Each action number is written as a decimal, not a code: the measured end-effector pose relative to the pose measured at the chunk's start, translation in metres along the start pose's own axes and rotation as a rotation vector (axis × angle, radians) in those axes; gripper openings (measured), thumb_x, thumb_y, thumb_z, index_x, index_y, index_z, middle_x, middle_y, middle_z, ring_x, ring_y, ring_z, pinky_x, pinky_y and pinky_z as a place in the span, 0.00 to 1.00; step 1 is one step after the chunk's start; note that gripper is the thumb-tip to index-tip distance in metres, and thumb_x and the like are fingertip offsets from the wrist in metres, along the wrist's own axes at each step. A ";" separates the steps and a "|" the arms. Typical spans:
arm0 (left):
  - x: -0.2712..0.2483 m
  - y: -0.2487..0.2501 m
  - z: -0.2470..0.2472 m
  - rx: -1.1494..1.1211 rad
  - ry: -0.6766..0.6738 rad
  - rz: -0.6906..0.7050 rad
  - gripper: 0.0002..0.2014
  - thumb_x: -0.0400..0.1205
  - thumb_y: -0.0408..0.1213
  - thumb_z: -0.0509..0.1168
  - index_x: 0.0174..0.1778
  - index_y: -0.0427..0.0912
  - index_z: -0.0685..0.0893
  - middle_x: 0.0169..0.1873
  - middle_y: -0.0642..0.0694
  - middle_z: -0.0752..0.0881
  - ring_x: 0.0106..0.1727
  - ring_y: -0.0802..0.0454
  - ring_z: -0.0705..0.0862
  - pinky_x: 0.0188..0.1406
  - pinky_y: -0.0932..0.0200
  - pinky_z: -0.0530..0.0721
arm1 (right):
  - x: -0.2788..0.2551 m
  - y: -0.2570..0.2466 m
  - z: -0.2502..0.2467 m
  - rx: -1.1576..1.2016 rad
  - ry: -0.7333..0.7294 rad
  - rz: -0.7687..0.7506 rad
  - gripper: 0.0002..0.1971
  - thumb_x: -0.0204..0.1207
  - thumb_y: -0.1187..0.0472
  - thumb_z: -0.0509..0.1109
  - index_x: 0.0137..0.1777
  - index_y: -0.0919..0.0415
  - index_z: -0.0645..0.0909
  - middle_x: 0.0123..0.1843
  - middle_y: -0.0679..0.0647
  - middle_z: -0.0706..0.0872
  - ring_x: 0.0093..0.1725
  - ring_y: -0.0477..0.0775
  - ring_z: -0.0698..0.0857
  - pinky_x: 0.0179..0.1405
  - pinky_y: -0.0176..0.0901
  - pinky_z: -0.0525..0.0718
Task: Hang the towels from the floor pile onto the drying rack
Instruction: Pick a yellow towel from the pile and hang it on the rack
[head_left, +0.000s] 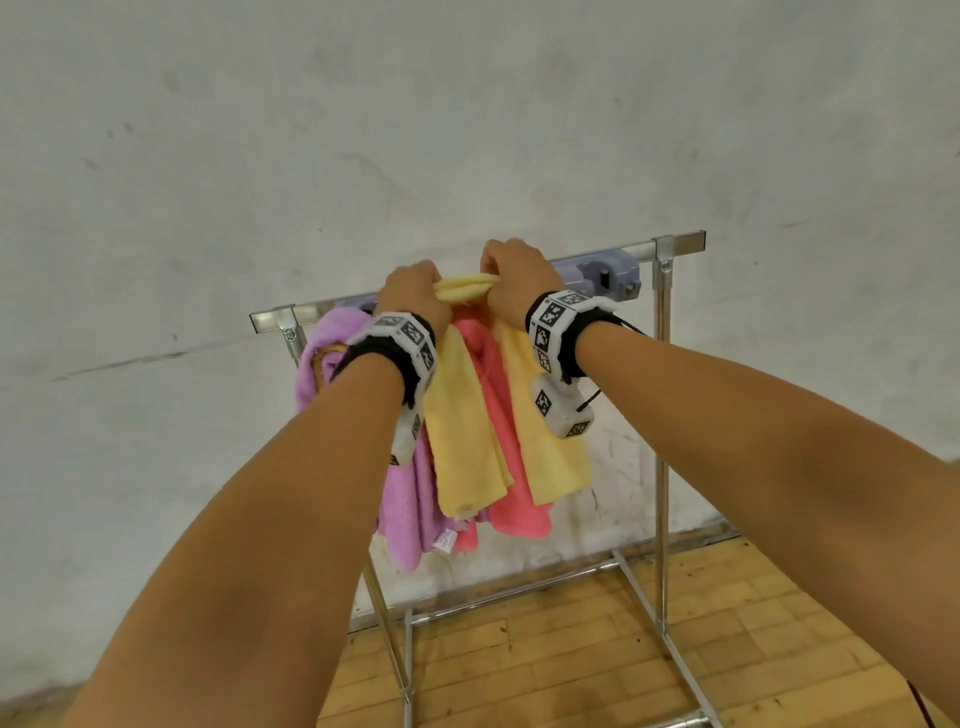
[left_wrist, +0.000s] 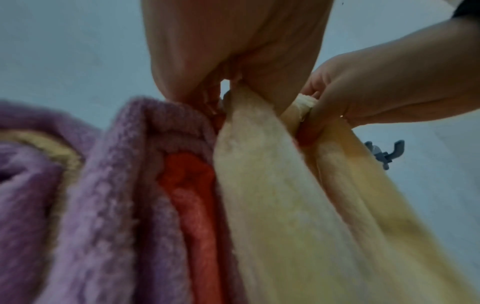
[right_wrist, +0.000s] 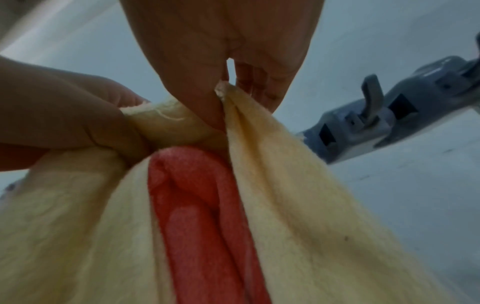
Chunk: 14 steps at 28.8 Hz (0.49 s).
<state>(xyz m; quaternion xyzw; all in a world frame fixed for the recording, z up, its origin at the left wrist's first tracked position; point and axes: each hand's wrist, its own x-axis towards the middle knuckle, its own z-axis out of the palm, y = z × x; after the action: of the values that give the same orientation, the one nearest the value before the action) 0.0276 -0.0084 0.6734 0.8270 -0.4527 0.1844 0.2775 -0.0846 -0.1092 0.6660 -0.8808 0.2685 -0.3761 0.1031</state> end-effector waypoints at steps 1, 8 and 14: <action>-0.003 -0.001 0.007 0.033 -0.025 0.016 0.13 0.77 0.31 0.62 0.57 0.41 0.82 0.55 0.37 0.81 0.54 0.36 0.82 0.45 0.51 0.77 | -0.002 0.002 0.004 -0.023 -0.019 0.010 0.11 0.72 0.70 0.62 0.50 0.55 0.76 0.52 0.55 0.77 0.46 0.57 0.78 0.42 0.49 0.76; 0.007 -0.006 0.012 0.068 -0.118 0.027 0.07 0.78 0.41 0.64 0.50 0.45 0.78 0.49 0.41 0.82 0.46 0.42 0.81 0.40 0.53 0.76 | -0.001 0.005 0.007 -0.054 -0.091 -0.013 0.06 0.74 0.65 0.66 0.50 0.57 0.76 0.49 0.57 0.83 0.46 0.60 0.81 0.37 0.46 0.74; 0.015 -0.011 0.008 0.118 0.004 0.019 0.08 0.77 0.37 0.68 0.50 0.43 0.78 0.49 0.40 0.81 0.47 0.38 0.81 0.41 0.50 0.77 | 0.007 -0.004 0.001 -0.062 -0.025 -0.008 0.10 0.69 0.69 0.62 0.46 0.53 0.75 0.49 0.55 0.83 0.46 0.63 0.82 0.43 0.52 0.81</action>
<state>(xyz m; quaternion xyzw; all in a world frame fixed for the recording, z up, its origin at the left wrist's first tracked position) 0.0452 -0.0182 0.6721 0.8373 -0.4484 0.2149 0.2275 -0.0782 -0.1097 0.6706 -0.8893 0.2753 -0.3568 0.0774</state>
